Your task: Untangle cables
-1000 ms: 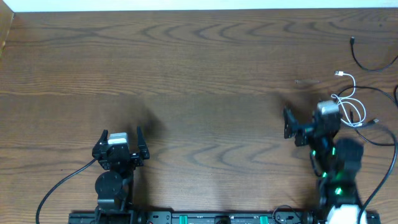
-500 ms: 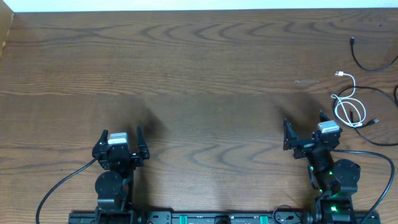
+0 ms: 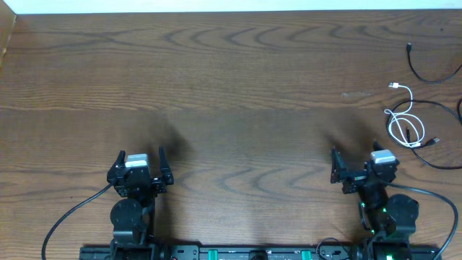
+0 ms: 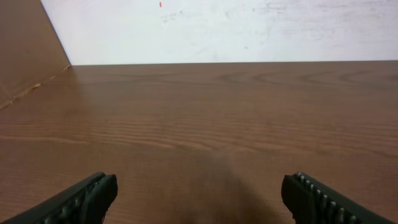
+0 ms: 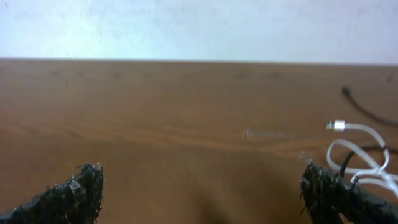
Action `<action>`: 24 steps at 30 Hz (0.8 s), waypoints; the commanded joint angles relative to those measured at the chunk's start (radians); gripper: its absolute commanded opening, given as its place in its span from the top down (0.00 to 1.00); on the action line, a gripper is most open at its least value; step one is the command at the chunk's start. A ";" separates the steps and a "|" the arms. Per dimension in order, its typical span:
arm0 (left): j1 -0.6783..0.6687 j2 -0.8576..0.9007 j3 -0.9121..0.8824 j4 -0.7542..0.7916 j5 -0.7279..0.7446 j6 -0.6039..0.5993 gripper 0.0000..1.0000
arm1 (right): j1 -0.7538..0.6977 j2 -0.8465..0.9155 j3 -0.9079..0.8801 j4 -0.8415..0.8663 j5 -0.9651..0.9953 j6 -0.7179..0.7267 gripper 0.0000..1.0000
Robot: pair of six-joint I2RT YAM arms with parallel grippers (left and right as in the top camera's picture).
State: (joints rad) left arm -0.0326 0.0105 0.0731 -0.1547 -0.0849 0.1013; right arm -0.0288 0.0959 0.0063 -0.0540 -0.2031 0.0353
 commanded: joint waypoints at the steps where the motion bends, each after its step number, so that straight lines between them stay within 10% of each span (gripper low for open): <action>1: 0.006 -0.006 -0.020 -0.027 -0.013 -0.008 0.10 | -0.008 -0.059 -0.001 -0.007 0.013 0.009 0.01; 24: 0.006 -0.006 -0.019 -0.027 -0.013 -0.008 0.10 | -0.011 -0.091 -0.001 -0.006 0.011 0.016 0.01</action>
State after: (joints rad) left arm -0.0326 0.0101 0.0731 -0.1547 -0.0849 0.1013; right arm -0.0353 0.0124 0.0067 -0.0547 -0.2008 0.0418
